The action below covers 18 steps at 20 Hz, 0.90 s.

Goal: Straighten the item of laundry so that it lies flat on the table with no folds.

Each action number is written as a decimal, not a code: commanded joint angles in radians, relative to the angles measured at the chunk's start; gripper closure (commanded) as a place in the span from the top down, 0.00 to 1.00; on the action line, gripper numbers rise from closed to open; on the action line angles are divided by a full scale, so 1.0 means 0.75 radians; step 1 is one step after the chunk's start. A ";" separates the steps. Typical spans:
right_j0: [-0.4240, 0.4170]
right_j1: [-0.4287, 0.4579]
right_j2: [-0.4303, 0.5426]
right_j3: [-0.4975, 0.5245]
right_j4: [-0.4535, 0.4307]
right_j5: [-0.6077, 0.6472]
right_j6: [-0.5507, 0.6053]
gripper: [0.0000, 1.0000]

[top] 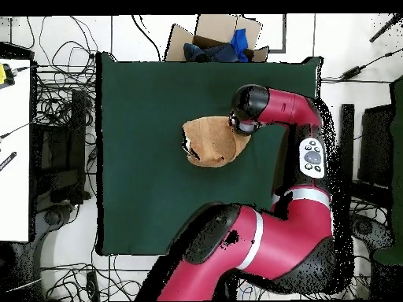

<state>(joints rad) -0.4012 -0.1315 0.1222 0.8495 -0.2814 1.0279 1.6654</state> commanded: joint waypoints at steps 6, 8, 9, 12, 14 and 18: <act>0.008 0.499 0.310 -0.642 -0.170 -0.406 -0.258 0.00; 0.028 0.508 0.304 -0.696 -0.180 -0.358 -0.254 0.00; 0.034 0.512 0.303 -0.712 -0.185 -0.351 -0.261 0.00; 0.040 0.525 0.310 -0.749 -0.195 -0.351 -0.322 0.00; 0.035 0.528 0.323 -0.757 -0.187 -0.360 -0.349 0.00; 0.040 0.539 0.316 -0.785 -0.197 -0.366 -0.350 0.00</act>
<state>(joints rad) -0.3895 0.1343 0.2505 0.2473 -0.3347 0.8680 1.6570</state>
